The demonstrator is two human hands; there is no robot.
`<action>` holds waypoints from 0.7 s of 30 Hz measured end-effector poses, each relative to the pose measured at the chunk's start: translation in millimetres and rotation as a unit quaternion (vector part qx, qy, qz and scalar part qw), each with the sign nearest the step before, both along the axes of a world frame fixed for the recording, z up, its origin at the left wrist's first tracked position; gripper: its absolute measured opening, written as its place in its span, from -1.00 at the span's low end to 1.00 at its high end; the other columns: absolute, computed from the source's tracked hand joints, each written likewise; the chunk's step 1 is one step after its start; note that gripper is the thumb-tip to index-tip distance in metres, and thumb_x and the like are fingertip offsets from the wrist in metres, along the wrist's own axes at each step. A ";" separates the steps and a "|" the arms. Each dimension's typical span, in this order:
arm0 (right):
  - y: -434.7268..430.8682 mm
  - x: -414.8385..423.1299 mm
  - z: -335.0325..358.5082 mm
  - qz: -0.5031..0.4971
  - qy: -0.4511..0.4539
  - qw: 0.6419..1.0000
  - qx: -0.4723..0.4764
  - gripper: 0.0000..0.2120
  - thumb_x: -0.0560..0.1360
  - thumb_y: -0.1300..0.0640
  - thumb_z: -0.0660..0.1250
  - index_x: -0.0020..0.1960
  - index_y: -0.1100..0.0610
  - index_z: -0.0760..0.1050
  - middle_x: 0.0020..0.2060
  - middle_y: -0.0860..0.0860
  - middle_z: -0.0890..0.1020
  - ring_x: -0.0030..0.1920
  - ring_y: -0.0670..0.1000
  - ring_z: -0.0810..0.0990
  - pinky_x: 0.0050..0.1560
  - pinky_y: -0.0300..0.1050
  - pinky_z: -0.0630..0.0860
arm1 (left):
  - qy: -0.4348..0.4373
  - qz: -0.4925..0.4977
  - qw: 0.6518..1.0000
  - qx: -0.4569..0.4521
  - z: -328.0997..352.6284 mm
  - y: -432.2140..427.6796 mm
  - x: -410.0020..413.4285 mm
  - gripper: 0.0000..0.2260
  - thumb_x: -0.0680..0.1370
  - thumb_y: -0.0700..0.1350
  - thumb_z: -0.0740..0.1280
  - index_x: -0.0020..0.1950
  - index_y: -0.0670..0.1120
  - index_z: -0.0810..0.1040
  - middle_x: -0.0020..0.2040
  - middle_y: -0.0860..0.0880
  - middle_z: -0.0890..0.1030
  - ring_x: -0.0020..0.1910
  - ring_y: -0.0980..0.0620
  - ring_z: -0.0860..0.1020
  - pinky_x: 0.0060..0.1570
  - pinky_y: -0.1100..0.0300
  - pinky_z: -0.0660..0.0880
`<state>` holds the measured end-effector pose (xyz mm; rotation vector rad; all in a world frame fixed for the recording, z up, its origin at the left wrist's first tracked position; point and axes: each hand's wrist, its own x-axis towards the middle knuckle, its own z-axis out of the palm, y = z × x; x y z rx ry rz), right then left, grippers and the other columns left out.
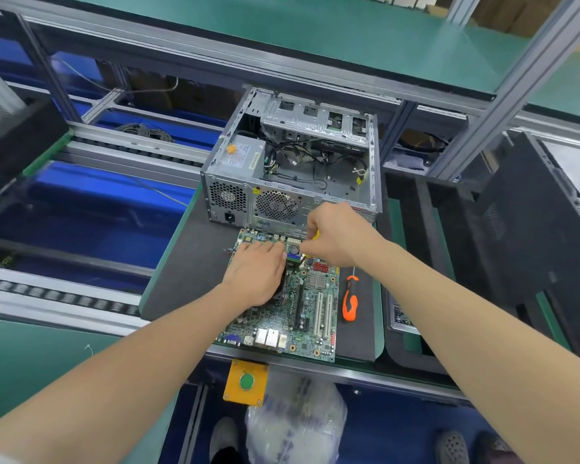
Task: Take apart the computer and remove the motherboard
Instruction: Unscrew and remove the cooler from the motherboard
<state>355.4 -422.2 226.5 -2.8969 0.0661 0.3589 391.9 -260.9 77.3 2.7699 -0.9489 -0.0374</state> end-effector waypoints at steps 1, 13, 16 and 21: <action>0.0 0.1 1.6 -0.001 -0.001 1.000 0.000 -0.66 0.48 0.06 0.40 0.01 0.36 0.64 -0.23 0.25 0.69 -0.35 0.09 0.44 -0.33 -0.07 0.48 | -0.001 -0.001 1.000 -0.001 -0.5 -0.2 0.5 -0.73 0.74 0.01 -0.03 0.12 -0.03 0.44 0.03 -0.02 0.63 0.02 -0.12 0.54 0.08 -0.03 0.35; 1.0 1.8 -0.3 0.006 -0.008 1.000 0.003 -0.68 0.48 0.02 0.43 0.00 0.30 0.64 -0.11 0.22 0.71 -0.16 0.20 0.66 -0.14 0.11 0.65 | -0.015 -0.002 1.000 -0.001 -3.3 0.3 1.1 -0.73 0.74 0.01 -0.02 0.11 -0.02 0.44 0.02 0.00 0.62 0.01 -0.12 0.54 0.06 -0.03 0.36; 1.6 2.9 -1.0 0.003 -0.007 1.000 0.000 -0.68 0.48 0.03 0.43 0.00 0.31 0.65 -0.09 0.23 0.72 -0.28 0.14 0.56 -0.21 0.06 0.64 | -0.015 -0.002 1.000 0.000 -3.3 0.5 1.3 -0.74 0.73 0.00 -0.01 0.11 -0.02 0.44 0.03 0.00 0.62 0.02 -0.11 0.54 0.06 -0.02 0.37; 1.4 2.2 -0.6 0.001 -0.005 1.000 0.007 -0.69 0.48 0.04 0.43 0.00 0.30 0.65 -0.10 0.22 0.72 -0.19 0.20 0.66 -0.18 0.07 0.65 | -0.016 -0.001 1.000 -0.003 -3.4 0.7 0.4 -0.74 0.74 0.01 -0.01 0.10 -0.01 0.44 0.02 0.00 0.62 0.02 -0.11 0.54 0.06 -0.02 0.37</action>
